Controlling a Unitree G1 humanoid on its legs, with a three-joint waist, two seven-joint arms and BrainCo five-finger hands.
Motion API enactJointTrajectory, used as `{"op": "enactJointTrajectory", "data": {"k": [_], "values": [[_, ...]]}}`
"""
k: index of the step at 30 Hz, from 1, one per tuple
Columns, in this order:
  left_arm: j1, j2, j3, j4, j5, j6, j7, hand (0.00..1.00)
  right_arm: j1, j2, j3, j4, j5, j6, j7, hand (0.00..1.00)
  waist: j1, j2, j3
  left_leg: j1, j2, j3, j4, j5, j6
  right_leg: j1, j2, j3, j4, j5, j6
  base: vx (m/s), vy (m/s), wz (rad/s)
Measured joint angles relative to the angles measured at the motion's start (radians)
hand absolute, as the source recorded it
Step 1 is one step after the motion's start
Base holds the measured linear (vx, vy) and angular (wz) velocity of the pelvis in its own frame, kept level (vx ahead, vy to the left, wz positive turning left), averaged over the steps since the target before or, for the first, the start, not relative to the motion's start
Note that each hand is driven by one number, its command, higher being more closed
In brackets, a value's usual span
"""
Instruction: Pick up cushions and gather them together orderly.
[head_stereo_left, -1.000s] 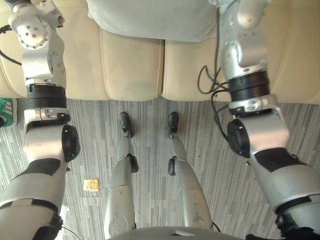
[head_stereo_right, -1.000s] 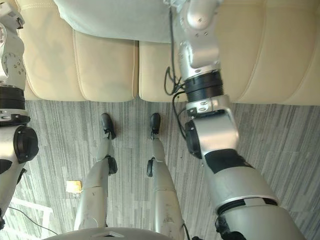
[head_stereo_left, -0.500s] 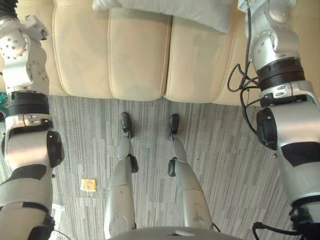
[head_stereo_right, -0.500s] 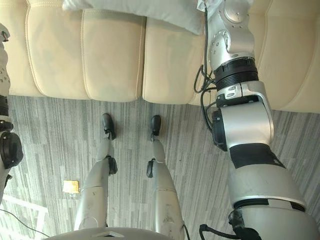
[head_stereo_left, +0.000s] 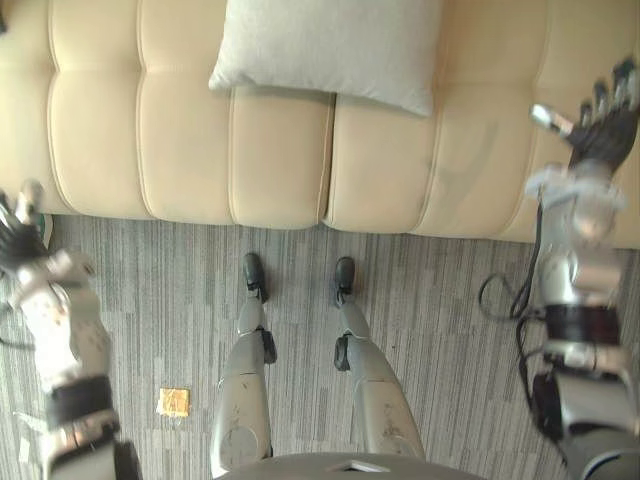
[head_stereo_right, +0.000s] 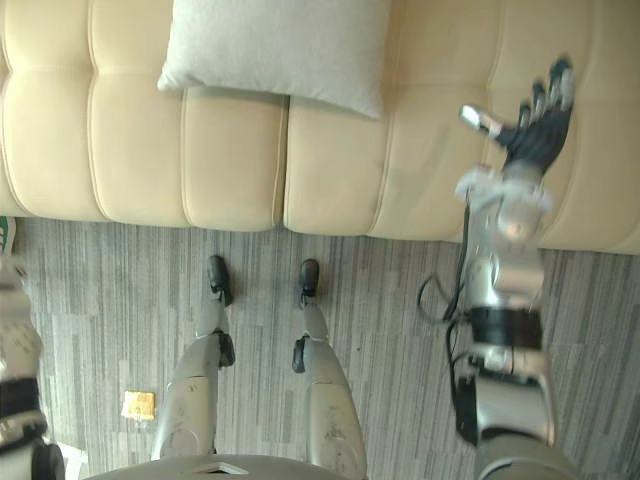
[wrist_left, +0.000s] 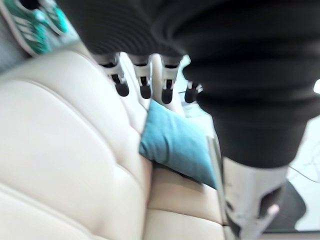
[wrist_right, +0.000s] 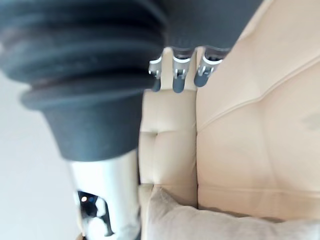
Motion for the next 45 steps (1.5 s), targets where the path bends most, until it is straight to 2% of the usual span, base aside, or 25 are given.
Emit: {"op": "enactJointTrajectory", "data": {"k": [1, 2, 4, 7, 10, 11, 15, 17, 23, 29, 35, 37, 38, 39, 40, 41, 42, 43, 44, 45], "values": [[0.027, -0.026, -0.004, 0.000, 0.001, 0.002, -0.006, 0.00, 0.035, 0.023, -0.004, -0.009, 0.000, -0.006, 0.003, 0.00, 0.000, 0.000, -0.001, 0.012, 0.000, 0.001, 0.000, -0.006, -0.001, 0.013, 0.000, 0.001, 0.001, -0.006, 0.004, 0.00, 0.000, 0.00], [0.090, -0.075, -0.035, 0.006, 0.002, 0.008, -0.027, 0.00, 0.123, 0.084, -0.005, -0.028, -0.006, -0.007, 0.018, 0.00, 0.001, 0.001, -0.004, 0.046, -0.001, 0.002, 0.000, -0.017, 0.007, 0.044, 0.000, 0.004, 0.003, -0.012, 0.004, 0.03, 0.023, -0.05], [0.144, -0.110, -0.108, 0.063, 0.024, 0.023, -0.073, 0.00, 0.225, 0.184, 0.009, -0.034, -0.041, -0.008, 0.055, 0.00, 0.008, 0.003, -0.012, 0.100, -0.002, 0.005, 0.006, -0.036, 0.003, 0.092, 0.000, 0.014, 0.003, -0.021, 0.007, 0.05, 0.013, -0.08], [0.182, -0.179, -0.160, 0.235, 0.041, 0.054, -0.145, 0.00, 0.367, 0.324, 0.067, 0.014, -0.099, -0.006, 0.122, 0.00, 0.008, 0.010, -0.076, 0.194, -0.002, 0.026, 0.006, -0.052, 0.016, 0.177, -0.002, 0.024, 0.003, -0.038, 0.014, 0.09, -0.011, -0.11], [0.200, -0.229, -0.181, 0.379, 0.051, 0.079, -0.173, 0.00, 0.435, 0.386, 0.089, 0.084, -0.178, 0.000, 0.155, 0.00, 0.006, 0.013, -0.109, 0.294, -0.003, 0.037, 0.006, -0.082, 0.020, 0.269, -0.001, 0.040, 0.002, -0.063, 0.015, 0.09, -0.009, -0.14], [0.209, -0.248, -0.192, 0.462, 0.093, 0.098, -0.185, 0.00, 0.472, 0.414, 0.090, 0.131, -0.227, 0.009, 0.162, 0.00, 0.003, 0.014, -0.143, 0.335, -0.004, 0.040, 0.006, -0.096, 0.017, 0.309, -0.002, 0.041, 0.002, -0.071, 0.022, 0.10, -0.004, -0.06], [0.230, -0.285, -0.194, 0.621, 0.237, 0.128, -0.206, 0.00, 0.515, 0.466, 0.087, 0.324, -0.321, 0.029, 0.186, 0.00, -0.002, 0.006, -0.211, 0.434, -0.005, 0.068, 0.006, -0.136, 0.014, 0.388, -0.001, 0.067, 0.003, -0.098, 0.023, 0.09, 0.009, -0.17], [0.229, -0.294, -0.184, 0.726, 0.343, 0.143, -0.205, 0.00, 0.507, 0.481, 0.086, 0.478, -0.377, 0.046, 0.196, 0.00, -0.008, 0.005, -0.238, 0.480, -0.010, 0.094, 0.006, -0.152, 0.012, 0.420, -0.003, 0.095, 0.000, -0.104, 0.030, 0.04, 0.020, -0.33], [0.222, -0.312, -0.112, 0.875, 0.433, 0.183, -0.190, 0.00, 0.500, 0.502, 0.033, 0.746, -0.473, 0.090, 0.196, 0.00, -0.020, 0.001, -0.286, 0.564, -0.022, 0.126, 0.005, -0.179, 0.007, 0.492, -0.012, 0.128, -0.017, -0.110, 0.040, 0.04, 0.017, -0.17], [0.216, -0.306, -0.095, 0.913, 0.469, 0.199, -0.183, 0.00, 0.500, 0.504, -0.024, 0.806, -0.511, 0.107, 0.196, 0.00, -0.027, -0.010, -0.320, 0.601, -0.048, 0.127, 0.000, -0.197, 0.018, 0.530, -0.032, 0.133, -0.014, -0.118, 0.061, 0.03, 0.036, 0.00], [0.207, -0.282, -0.094, 0.923, 0.512, 0.201, -0.174, 0.00, 0.474, 0.511, -0.030, 0.823, -0.511, 0.107, 0.196, 0.00, -0.024, -0.045, -0.294, 0.644, -0.077, 0.186, 0.006, -0.215, 0.035, 0.528, -0.051, 0.195, 0.018, -0.106, 0.079, 0.00, 0.060, -0.28], [0.200, -0.267, -0.093, 0.921, 0.513, 0.202, -0.172, 0.00, 0.463, 0.521, -0.021, 0.817, -0.511, 0.107, 0.195, 0.00, -0.027, -0.067, -0.276, 0.644, -0.092, 0.208, 0.008, -0.225, 0.058, 0.507, -0.061, 0.203, 0.024, -0.129, 0.076, -0.05, 0.057, -0.29], [0.197, -0.265, -0.081, 0.920, 0.513, 0.202, -0.171, 0.00, 0.464, 0.522, -0.020, 0.818, -0.511, 0.108, 0.195, 0.00, -0.026, -0.073, -0.271, 0.627, -0.102, 0.188, 0.016, -0.242, 0.089, 0.503, -0.074, 0.160, 0.018, -0.162, 0.051, -0.06, 0.062, -0.39], [0.199, -0.279, -0.073, 0.915, 0.520, 0.203, -0.167, 0.00, 0.448, 0.512, -0.022, 0.820, -0.511, 0.110, 0.193, 0.00, -0.012, -0.031, -0.263, 0.612, -0.063, 0.175, 0.014, -0.225, 0.126, 0.457, -0.089, 0.015, 0.173, -0.237, 0.002, -0.04, 0.074, -0.36], [0.199, -0.277, -0.072, 0.910, 0.522, 0.204, -0.163, 0.00, 0.442, 0.513, -0.021, 0.820, -0.511, 0.110, 0.193, 0.00, -0.019, -0.031, -0.248, 0.610, -0.055, 0.185, 0.027, -0.221, 0.124, 0.431, -0.113, -0.029, 0.296, -0.257, -0.002, 0.02, 0.035, -0.02], [0.198, -0.262, -0.072, 0.908, 0.529, 0.207, -0.153, 0.00, 0.447, 0.520, -0.018, 0.829, -0.511, 0.111, 0.193, 0.00, -0.030, -0.032, -0.240, 0.594, -0.047, 0.161, 0.073, -0.220, 0.122, 0.407, -0.169, -0.100, 0.594, -0.311, 0.004, 0.07, -0.026, 0.38], [0.201, -0.256, -0.073, 0.904, 0.530, 0.209, -0.153, 0.00, 0.453, 0.522, -0.017, 0.829, -0.512, 0.116, 0.194, 0.00, -0.028, -0.039, -0.242, 0.591, -0.046, 0.147, 0.088, -0.220, 0.122, 0.419, -0.197, -0.110, 0.700, -0.328, 0.018, 0.05, -0.073, 0.47], [0.203, -0.250, -0.074, 0.904, 0.530, 0.210, -0.152, 0.00, 0.457, 0.523, -0.015, 0.830, -0.512, 0.117, 0.195, 0.00, -0.027, -0.045, -0.245, 0.585, -0.047, 0.137, 0.100, -0.220, 0.122, 0.440, -0.217, -0.114, 0.739, -0.326, 0.029, 0.02, -0.125, 0.30], [0.204, -0.238, -0.075, 0.902, 0.530, 0.214, -0.152, 0.00, 0.456, 0.523, 0.000, 0.835, -0.513, 0.117, 0.194, 0.00, -0.027, -0.063, -0.250, 0.567, -0.051, 0.126, 0.130, -0.220, 0.122, 0.486, -0.242, -0.106, 0.714, -0.273, 0.047, -0.03, -0.174, 0.15], [0.196, -0.219, -0.073, 0.905, 0.530, 0.219, -0.151, 0.00, 0.433, 0.523, 0.013, 0.836, -0.524, 0.116, 0.195, 0.00, -0.020, -0.080, -0.248, 0.523, -0.036, 0.112, 0.198, -0.230, 0.109, 0.534, -0.199, -0.081, 0.601, -0.283, 0.099, -0.06, -0.177, 0.05]]}}
